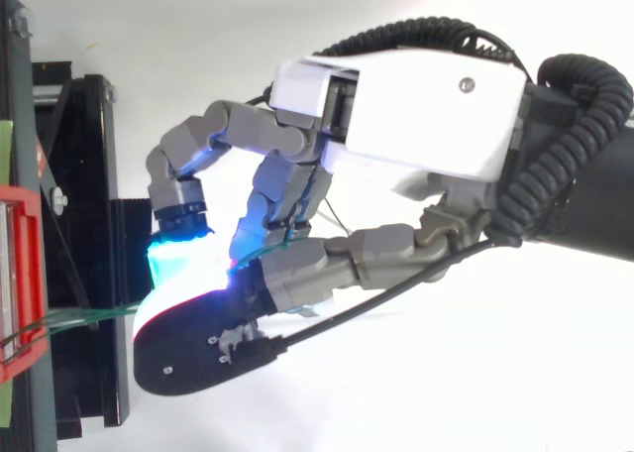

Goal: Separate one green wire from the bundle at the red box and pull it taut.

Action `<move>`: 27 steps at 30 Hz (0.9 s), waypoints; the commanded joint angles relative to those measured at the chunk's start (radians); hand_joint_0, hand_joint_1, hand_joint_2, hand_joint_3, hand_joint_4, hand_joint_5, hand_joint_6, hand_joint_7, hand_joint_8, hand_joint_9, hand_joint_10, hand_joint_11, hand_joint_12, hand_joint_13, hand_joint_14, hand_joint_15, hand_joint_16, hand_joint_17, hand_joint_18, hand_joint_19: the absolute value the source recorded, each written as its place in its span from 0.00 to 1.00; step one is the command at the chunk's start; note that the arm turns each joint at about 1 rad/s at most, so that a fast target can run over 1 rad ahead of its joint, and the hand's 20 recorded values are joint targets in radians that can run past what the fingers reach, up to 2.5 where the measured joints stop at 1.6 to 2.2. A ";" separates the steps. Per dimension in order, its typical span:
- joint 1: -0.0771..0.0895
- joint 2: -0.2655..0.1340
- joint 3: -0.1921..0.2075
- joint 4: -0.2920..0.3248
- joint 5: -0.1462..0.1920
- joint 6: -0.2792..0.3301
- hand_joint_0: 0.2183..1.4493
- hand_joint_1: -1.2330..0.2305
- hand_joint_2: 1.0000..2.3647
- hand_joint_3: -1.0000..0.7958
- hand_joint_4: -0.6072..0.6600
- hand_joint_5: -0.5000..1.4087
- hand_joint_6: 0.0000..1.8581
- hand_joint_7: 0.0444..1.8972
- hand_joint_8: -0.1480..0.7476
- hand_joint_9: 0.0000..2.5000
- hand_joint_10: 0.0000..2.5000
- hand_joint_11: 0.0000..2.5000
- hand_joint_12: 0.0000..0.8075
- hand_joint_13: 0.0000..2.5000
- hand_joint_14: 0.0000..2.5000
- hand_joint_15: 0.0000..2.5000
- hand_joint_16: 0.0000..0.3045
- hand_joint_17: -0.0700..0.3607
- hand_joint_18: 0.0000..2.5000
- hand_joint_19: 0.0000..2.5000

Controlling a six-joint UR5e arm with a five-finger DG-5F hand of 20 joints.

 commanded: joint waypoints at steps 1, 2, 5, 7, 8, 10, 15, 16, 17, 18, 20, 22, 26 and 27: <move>0.000 0.000 0.009 -0.012 0.001 -0.001 0.31 0.37 0.01 0.41 0.62 0.18 0.47 0.67 0.53 0.51 0.08 0.77 0.50 0.52 0.01 0.55 0.19 0.47 0.38 0.24; -0.001 0.000 0.009 -0.012 0.001 -0.001 0.31 0.35 0.02 0.44 0.61 0.18 0.47 0.67 0.53 0.51 0.08 0.77 0.50 0.52 0.01 0.55 0.19 0.47 0.38 0.23; -0.001 0.000 0.008 -0.012 0.001 -0.001 0.31 0.32 0.02 0.46 0.57 0.17 0.47 0.68 0.53 0.51 0.08 0.78 0.50 0.52 0.01 0.55 0.20 0.47 0.38 0.23; -0.001 0.000 0.009 -0.012 0.001 -0.001 0.33 0.30 0.02 0.47 0.56 0.17 0.48 0.69 0.54 0.50 0.08 0.78 0.50 0.52 0.01 0.55 0.19 0.47 0.37 0.22; -0.001 0.000 0.009 -0.012 0.001 -0.001 0.34 0.28 0.02 0.47 0.55 0.17 0.48 0.69 0.54 0.50 0.08 0.78 0.50 0.51 0.01 0.55 0.19 0.47 0.37 0.22; 0.000 0.000 0.009 -0.012 0.001 -0.001 0.36 0.25 0.02 0.45 0.55 0.17 0.48 0.67 0.54 0.49 0.08 0.78 0.50 0.51 0.01 0.54 0.19 0.47 0.37 0.21; -0.001 0.000 0.009 -0.012 0.001 -0.001 0.40 0.21 0.01 0.37 0.56 0.17 0.48 0.67 0.53 0.48 0.08 0.77 0.50 0.50 0.01 0.53 0.19 0.47 0.36 0.20; -0.001 0.000 0.009 -0.012 0.001 -0.001 0.41 0.21 0.01 0.35 0.57 0.17 0.48 0.67 0.53 0.48 0.08 0.77 0.50 0.50 0.01 0.53 0.19 0.46 0.36 0.20; -0.001 0.000 0.009 -0.012 0.001 -0.001 0.42 0.21 0.00 0.32 0.58 0.17 0.48 0.66 0.53 0.48 0.08 0.78 0.50 0.50 0.01 0.53 0.19 0.47 0.36 0.20; -0.001 0.000 0.009 -0.012 0.001 -0.001 0.43 0.22 0.00 0.29 0.58 0.17 0.48 0.66 0.53 0.48 0.08 0.78 0.50 0.50 0.01 0.53 0.19 0.46 0.36 0.20; -0.001 0.000 0.009 -0.012 0.001 -0.001 0.43 0.22 0.00 0.28 0.59 0.17 0.48 0.66 0.53 0.48 0.08 0.78 0.51 0.50 0.01 0.53 0.19 0.46 0.36 0.20; -0.001 0.000 0.011 -0.012 0.001 -0.001 0.42 0.22 0.00 0.28 0.59 0.17 0.48 0.65 0.53 0.48 0.08 0.77 0.50 0.50 0.01 0.53 0.19 0.46 0.36 0.20; -0.001 0.000 0.012 -0.014 0.001 -0.001 0.41 0.22 0.00 0.28 0.62 0.17 0.48 0.65 0.53 0.48 0.08 0.77 0.50 0.50 0.01 0.53 0.19 0.46 0.35 0.20; -0.001 0.000 0.012 -0.014 0.001 -0.001 0.40 0.22 0.00 0.28 0.62 0.17 0.48 0.65 0.53 0.48 0.08 0.77 0.50 0.50 0.01 0.53 0.19 0.46 0.35 0.20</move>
